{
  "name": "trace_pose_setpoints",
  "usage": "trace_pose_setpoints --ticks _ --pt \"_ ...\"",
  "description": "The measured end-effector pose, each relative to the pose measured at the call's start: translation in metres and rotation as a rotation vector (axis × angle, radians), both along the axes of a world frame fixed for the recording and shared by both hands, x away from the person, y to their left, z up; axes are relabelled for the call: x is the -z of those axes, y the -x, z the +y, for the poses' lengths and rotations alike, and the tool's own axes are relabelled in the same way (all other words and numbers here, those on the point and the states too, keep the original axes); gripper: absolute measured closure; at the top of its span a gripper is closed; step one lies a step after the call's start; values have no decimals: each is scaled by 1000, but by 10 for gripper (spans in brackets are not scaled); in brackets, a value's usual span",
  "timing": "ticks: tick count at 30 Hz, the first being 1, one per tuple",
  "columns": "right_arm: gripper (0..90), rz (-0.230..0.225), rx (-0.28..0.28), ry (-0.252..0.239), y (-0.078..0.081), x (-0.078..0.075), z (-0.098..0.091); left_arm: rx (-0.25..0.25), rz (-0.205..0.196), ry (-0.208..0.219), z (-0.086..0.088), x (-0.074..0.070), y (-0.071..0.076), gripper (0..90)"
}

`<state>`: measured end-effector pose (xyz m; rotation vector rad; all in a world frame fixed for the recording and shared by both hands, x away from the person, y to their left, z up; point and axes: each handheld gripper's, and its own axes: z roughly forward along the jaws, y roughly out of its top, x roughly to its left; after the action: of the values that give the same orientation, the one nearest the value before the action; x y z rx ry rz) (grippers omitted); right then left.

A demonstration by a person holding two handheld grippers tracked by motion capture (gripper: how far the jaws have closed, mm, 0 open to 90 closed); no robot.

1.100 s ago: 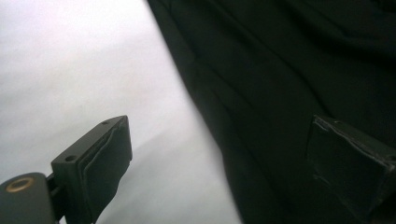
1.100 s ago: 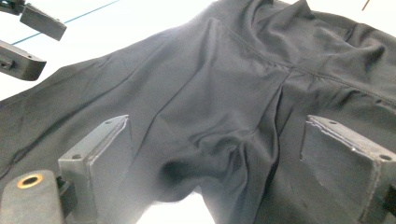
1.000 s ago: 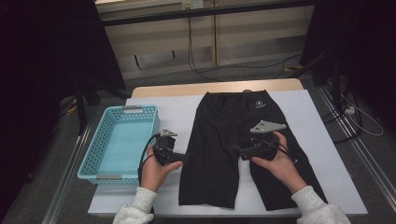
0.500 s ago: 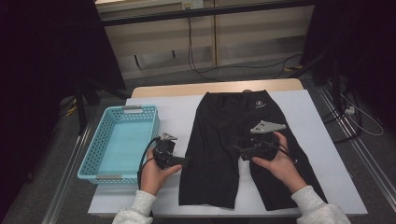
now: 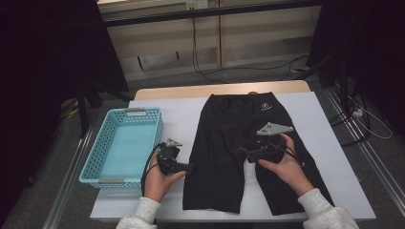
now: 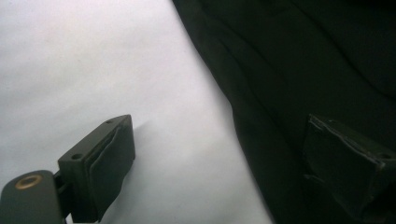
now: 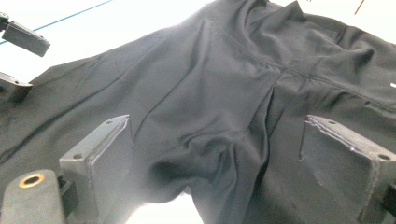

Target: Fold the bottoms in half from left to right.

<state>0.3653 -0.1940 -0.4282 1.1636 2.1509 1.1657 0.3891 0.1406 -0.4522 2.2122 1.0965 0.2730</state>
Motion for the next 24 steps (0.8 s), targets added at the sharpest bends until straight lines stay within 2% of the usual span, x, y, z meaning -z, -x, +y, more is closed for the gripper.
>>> trace_pose_setpoints --ticks 5,8,10,12,15,19,20,23,24 --pt "95 -10 -1 7 -1 0 2 9 -29 -20 -1 0 3 162" --pt "94 -8 -2 14 -1 1 2 14 -15 11 -4 -2 5 303" --pt "94 -9 0 17 -1 1 2 9 -13 2 -7 -3 6 355" --pt "95 -8 1 17 -1 1 2 4 5 22 -9 -4 7 461" --pt "94 -9 0 15 -1 1 1 -9 22 28 -10 -5 7 552" --pt "94 -8 3 21 -1 2 2 -19 49 47 -10 -6 6 645" --pt "94 -6 3 23 -2 2 3 -20 61 65 -10 -6 6 652" --pt "95 -3 1 26 -2 3 4 -21 68 68 -11 -6 6 709" --pt "95 -6 1 28 -2 3 4 -13 90 87 -12 -5 6 728"
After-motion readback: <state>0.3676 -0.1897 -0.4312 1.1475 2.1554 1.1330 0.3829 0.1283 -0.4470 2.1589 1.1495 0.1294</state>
